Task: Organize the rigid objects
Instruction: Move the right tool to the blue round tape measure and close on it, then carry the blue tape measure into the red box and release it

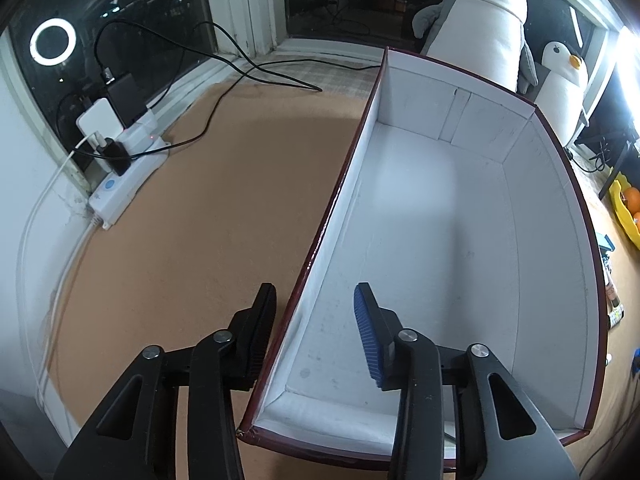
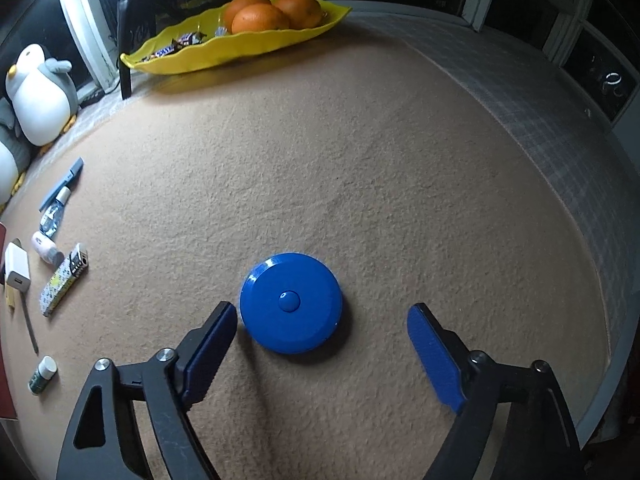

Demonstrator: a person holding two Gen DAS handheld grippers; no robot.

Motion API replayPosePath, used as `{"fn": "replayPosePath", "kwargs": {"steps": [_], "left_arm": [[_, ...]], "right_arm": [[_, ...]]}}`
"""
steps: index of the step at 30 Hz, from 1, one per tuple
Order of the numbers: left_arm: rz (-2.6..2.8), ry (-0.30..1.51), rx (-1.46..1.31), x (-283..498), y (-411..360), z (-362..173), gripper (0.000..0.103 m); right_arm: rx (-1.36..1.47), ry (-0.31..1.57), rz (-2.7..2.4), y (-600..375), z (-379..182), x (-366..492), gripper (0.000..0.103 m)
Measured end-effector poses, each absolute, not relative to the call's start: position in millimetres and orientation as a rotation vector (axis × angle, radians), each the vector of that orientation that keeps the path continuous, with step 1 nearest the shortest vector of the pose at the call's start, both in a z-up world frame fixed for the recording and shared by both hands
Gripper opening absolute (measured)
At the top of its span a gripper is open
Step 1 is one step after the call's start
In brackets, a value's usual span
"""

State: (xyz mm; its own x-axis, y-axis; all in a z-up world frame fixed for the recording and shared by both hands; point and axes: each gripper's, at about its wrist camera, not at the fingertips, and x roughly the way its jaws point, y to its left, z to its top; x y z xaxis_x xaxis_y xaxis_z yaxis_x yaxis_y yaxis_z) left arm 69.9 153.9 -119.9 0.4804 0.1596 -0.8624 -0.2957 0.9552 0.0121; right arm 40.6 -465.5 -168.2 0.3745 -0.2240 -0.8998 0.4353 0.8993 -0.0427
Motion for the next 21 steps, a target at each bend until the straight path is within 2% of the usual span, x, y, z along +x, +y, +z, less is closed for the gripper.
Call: {"fn": "replayPosePath", "kwargs": {"steps": [7, 9, 21], "left_arm": [[0.283, 1.033, -0.150, 69, 155, -120, 0.032], [0.284, 1.032, -0.151, 69, 156, -120, 0.031], [0.289, 1.024, -0.156, 68, 160, -120, 0.021]], "right_arm": [[0.223, 1.110, -0.388, -465, -166, 42, 0.060], [0.215, 1.110, -0.380, -461, -165, 45, 0.047], [0.157, 1.075, -0.348, -440, -149, 39, 0.046]]}}
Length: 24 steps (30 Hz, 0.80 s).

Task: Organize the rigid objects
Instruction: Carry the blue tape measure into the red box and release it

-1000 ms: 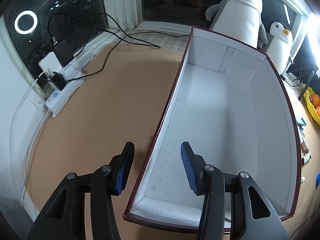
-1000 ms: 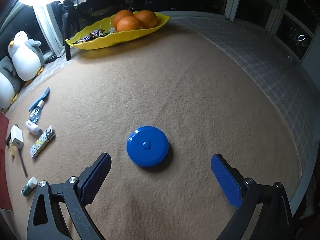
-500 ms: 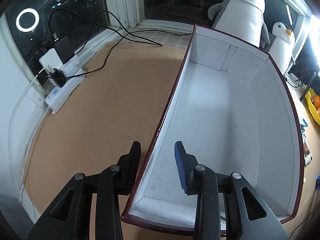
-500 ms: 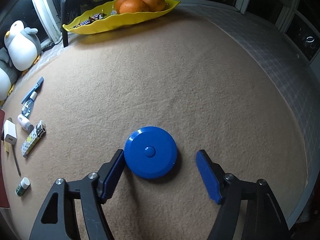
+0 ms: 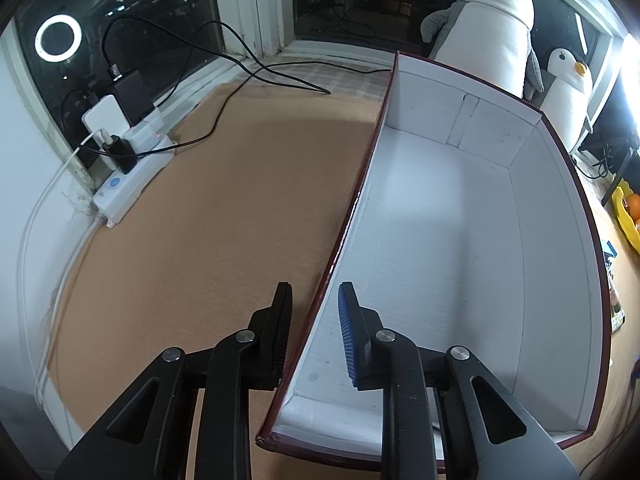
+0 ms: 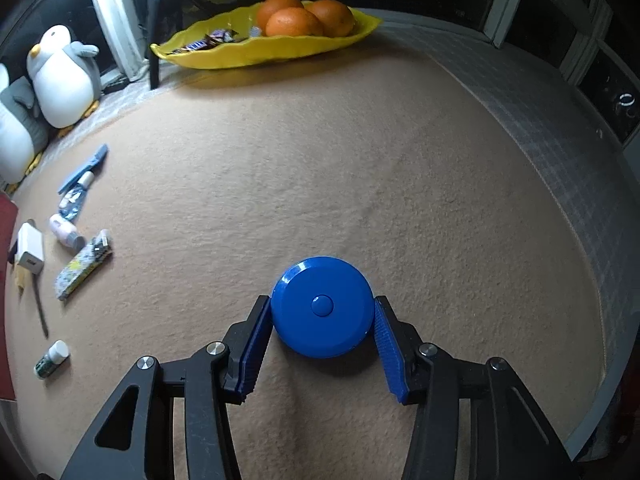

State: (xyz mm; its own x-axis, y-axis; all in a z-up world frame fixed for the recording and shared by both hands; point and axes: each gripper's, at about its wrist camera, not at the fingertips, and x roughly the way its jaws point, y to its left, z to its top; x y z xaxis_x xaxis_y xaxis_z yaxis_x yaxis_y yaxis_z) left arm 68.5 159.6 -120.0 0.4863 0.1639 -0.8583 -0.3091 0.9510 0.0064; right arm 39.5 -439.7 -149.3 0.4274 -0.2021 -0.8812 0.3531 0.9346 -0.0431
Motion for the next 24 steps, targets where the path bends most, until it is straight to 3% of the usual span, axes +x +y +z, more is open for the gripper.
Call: {"fn": "replayPosePath", "kwargs": {"steps": [5, 14, 24], "left_arm": [[0.293, 1.022, -0.157, 68, 162, -120, 0.015], [0.291, 1.017, -0.159, 68, 163, -120, 0.014], [0.292, 1.011, -0.160, 67, 162, -120, 0.014]], "right_arm": [[0.125, 1.004, -0.261, -402, -115, 44, 0.046], [-0.024, 0.872, 0.052, -268, -49, 70, 0.046], [-0.181, 0.838, 0.399, -114, -35, 93, 0.046]]}}
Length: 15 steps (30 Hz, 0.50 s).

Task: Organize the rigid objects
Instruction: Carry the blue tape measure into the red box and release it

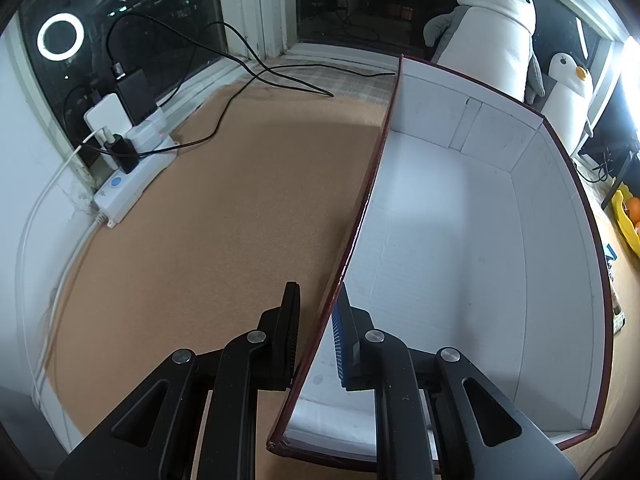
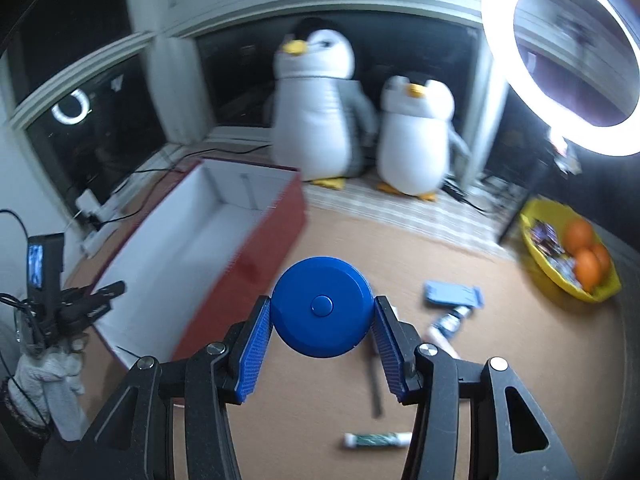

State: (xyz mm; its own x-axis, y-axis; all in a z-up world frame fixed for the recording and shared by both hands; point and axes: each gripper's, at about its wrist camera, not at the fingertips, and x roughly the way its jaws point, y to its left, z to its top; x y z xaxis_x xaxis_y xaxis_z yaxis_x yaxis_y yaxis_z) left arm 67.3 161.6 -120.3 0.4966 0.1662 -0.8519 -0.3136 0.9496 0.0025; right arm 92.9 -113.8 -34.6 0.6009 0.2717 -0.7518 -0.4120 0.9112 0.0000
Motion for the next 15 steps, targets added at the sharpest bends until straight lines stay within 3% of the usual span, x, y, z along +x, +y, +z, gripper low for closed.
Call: {"fn": "replayPosePath", "kwargs": {"steps": [15], "left_arm": [[0.295, 1.004, -0.172, 66, 163, -121, 0.014]], "right_arm": [[-0.356, 0.916, 0.618, 16, -89, 103, 0.046]]}}
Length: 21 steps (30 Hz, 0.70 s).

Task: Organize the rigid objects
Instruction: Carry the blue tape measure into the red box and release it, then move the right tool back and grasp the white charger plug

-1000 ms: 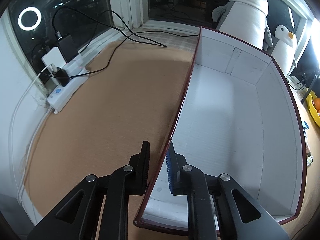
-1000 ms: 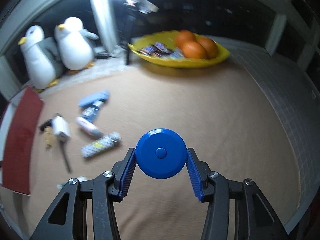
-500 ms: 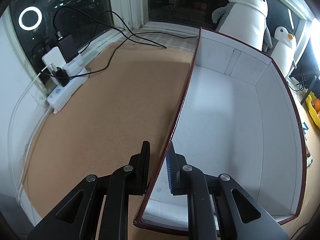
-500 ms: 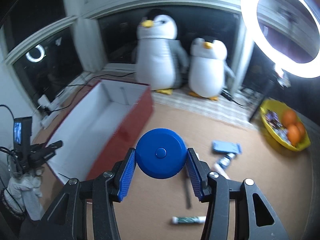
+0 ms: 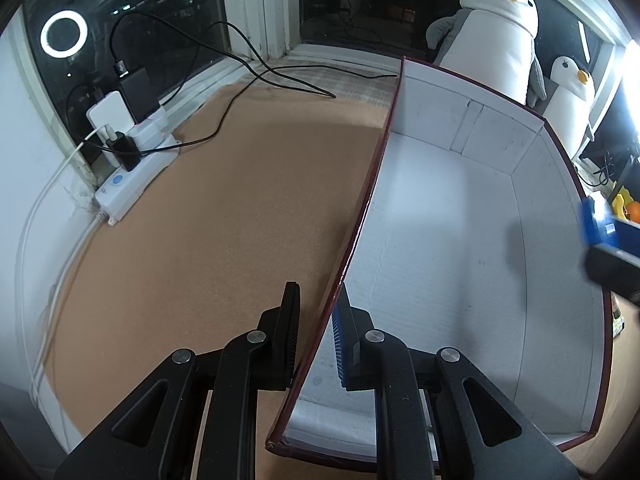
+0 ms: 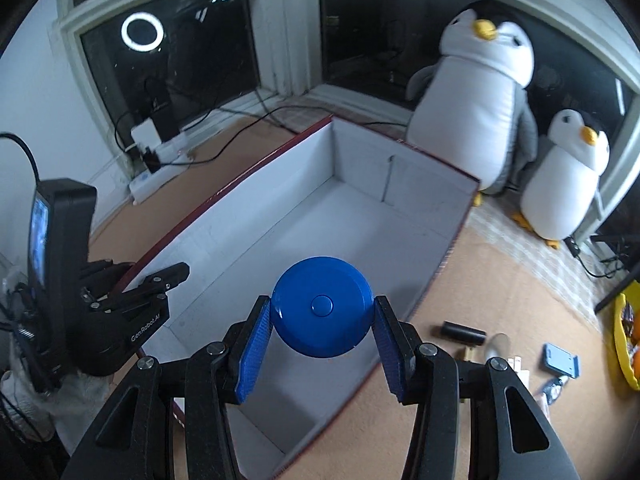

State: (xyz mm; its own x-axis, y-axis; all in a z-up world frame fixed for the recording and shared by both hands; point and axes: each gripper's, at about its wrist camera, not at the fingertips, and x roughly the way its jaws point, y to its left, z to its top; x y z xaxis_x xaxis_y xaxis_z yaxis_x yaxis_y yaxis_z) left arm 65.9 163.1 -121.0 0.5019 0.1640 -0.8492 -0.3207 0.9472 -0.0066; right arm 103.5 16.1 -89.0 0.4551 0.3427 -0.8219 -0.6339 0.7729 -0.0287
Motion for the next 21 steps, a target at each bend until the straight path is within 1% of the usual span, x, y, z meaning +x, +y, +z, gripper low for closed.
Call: {"fn": "replayPosePath", "kwargs": {"steps": [11, 16, 19, 21], "left_arm": [[0.296, 1.002, -0.172, 64, 164, -122, 0.014], [0.298, 1.003, -0.172, 65, 163, -121, 0.014], [0.300, 1.005, -0.170, 64, 164, -122, 0.015], [0.300, 1.010, -0.170, 64, 164, -123, 0.015]], "right_arm": [[-0.387, 0.973, 0.628, 37, -115, 115, 0.046], [-0.399, 0.956, 0.635, 42, -117, 111, 0.047], [-0.398, 0.931, 0.650, 42, -110, 107, 0.051], [-0.392, 0.911, 0.647, 41, -105, 104, 0.057]]}}
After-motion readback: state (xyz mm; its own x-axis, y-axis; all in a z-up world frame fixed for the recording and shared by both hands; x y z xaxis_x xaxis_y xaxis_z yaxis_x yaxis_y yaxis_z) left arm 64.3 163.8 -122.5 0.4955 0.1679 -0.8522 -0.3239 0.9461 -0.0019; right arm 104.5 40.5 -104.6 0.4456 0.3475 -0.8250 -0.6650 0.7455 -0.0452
